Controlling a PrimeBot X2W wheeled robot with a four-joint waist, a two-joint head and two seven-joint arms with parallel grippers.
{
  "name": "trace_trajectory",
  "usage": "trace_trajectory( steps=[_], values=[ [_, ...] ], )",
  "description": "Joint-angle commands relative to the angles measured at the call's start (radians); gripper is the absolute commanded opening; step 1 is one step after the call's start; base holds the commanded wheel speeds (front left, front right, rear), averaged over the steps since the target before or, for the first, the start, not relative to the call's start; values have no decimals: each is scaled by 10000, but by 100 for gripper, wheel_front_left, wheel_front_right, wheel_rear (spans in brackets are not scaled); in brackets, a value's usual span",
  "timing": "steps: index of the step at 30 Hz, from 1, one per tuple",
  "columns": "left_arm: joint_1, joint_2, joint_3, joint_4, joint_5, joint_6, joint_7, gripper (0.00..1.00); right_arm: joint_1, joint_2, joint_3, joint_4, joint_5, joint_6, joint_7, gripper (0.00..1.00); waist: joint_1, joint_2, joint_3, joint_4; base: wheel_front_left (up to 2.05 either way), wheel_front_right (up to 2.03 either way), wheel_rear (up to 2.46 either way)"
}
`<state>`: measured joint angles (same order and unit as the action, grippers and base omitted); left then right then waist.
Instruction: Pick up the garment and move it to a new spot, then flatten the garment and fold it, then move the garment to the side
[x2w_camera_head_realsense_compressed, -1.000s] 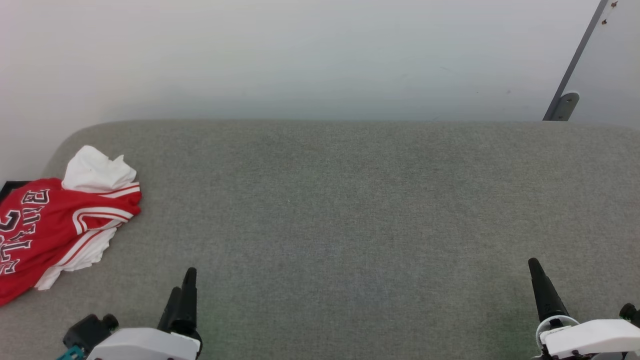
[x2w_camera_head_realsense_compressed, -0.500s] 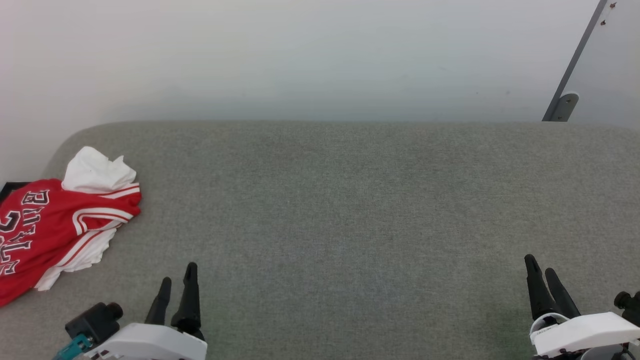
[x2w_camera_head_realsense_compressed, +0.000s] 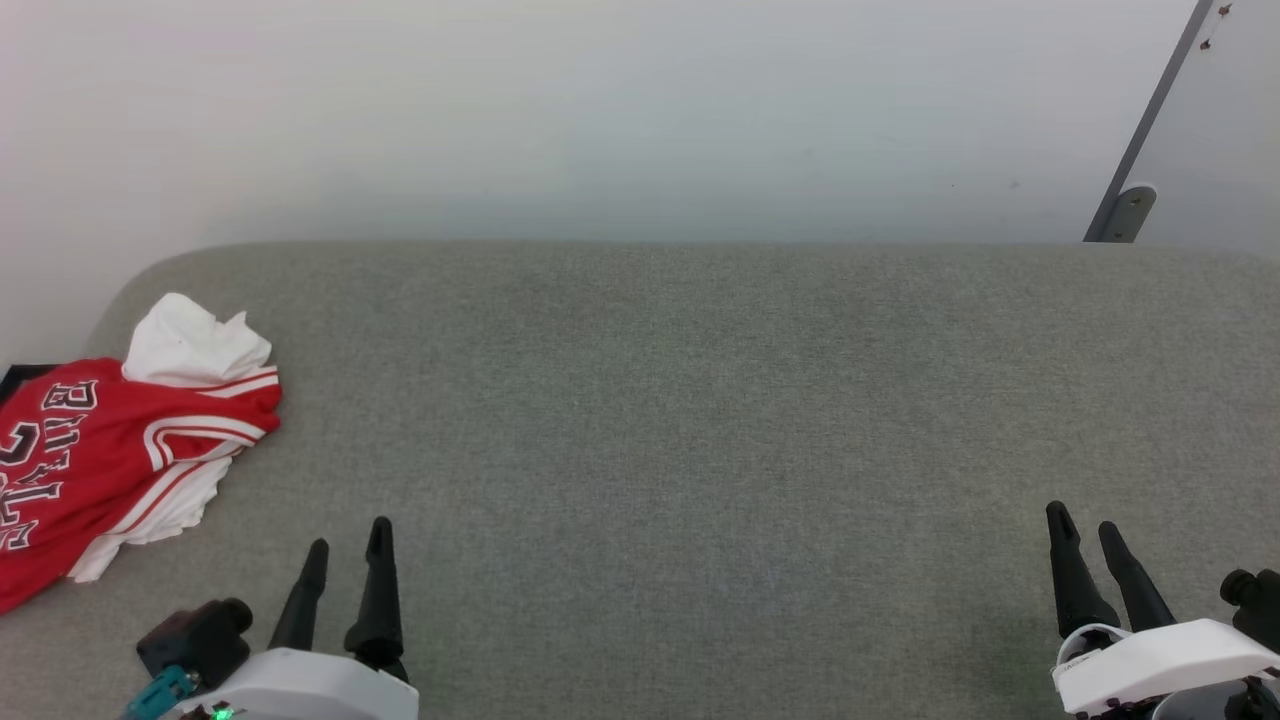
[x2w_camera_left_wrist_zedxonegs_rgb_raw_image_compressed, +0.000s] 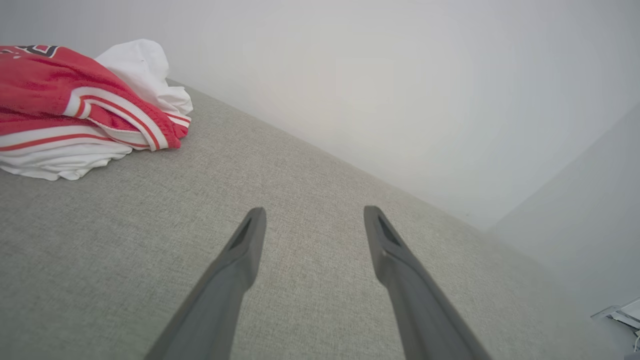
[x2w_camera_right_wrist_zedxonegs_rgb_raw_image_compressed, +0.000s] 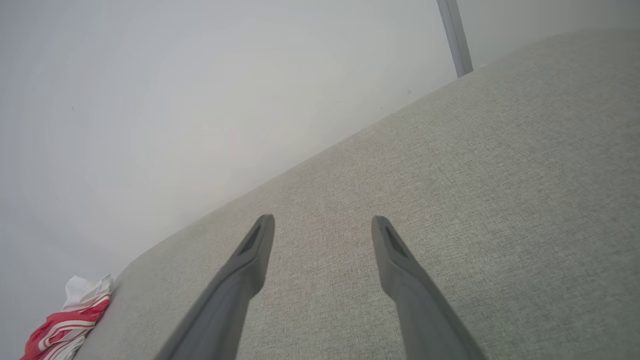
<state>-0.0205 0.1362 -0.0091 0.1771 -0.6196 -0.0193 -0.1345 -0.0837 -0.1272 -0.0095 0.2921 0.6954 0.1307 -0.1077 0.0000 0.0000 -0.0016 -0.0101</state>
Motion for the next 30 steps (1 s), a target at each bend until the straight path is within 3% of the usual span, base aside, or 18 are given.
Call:
trace_trajectory(
  steps=[1,30],
  values=[
    [-45,57,9,-128,263,-48,-97,100,-197,-82,24,-128,-234,0,-105,100,0,0,1,-1,0,0,0],
    [134,-82,174,-442,3198,-424,-794,100,-159,-300,291,-312,-2488,0,-702,100,0,0,-13,-40,0,0,0]
  ],
)
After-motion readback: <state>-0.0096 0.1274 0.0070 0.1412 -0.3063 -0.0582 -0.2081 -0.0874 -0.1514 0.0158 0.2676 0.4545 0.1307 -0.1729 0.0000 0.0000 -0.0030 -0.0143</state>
